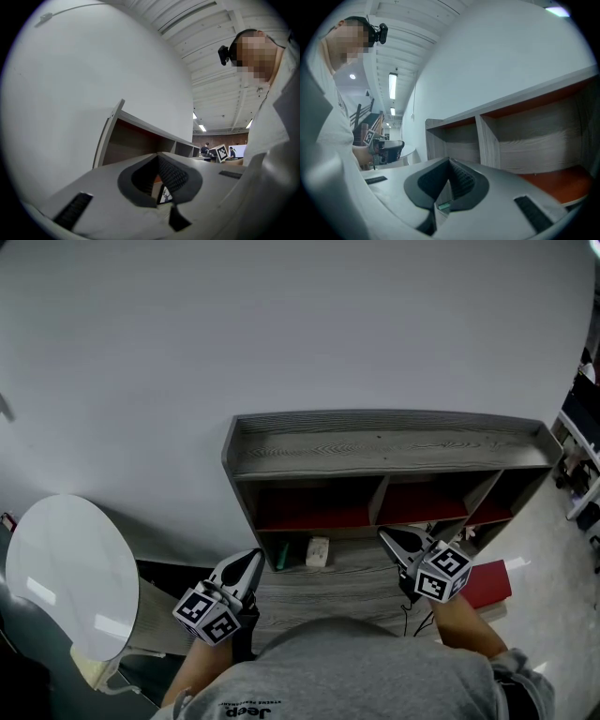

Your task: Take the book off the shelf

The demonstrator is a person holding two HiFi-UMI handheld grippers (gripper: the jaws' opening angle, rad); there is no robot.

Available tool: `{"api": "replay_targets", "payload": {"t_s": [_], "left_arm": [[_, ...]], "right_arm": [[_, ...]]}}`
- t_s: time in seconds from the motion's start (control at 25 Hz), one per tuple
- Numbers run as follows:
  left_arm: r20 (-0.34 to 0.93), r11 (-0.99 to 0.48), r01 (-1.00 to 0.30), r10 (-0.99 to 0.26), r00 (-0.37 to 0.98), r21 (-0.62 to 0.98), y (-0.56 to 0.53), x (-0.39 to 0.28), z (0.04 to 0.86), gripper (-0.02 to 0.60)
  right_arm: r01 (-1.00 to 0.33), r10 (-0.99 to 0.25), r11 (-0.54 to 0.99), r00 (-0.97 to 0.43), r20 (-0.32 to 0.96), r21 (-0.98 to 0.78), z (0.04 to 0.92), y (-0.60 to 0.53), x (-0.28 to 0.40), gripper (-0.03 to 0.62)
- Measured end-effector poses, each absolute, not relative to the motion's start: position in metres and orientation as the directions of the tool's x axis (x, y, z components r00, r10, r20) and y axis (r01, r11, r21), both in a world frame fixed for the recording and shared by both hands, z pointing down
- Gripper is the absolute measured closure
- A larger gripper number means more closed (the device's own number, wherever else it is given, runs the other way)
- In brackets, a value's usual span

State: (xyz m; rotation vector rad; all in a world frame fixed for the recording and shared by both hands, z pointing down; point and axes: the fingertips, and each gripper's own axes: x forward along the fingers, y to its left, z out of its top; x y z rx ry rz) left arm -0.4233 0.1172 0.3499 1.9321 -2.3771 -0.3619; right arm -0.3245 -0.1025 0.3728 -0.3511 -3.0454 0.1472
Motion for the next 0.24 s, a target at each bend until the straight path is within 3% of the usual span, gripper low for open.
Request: {"api": "replay_targets", "payload": {"t_s": [0.24], "left_arm": [[-0.098,0.178,-0.959,-0.974,-0.203,0.219,0.1153,-0.4208,0.3513,0.571]], "right_arm": [[0.214,0.222,0.971,-0.973,0.057,-0.108,0.3730,-0.1023,-0.3204,0.594]]}}
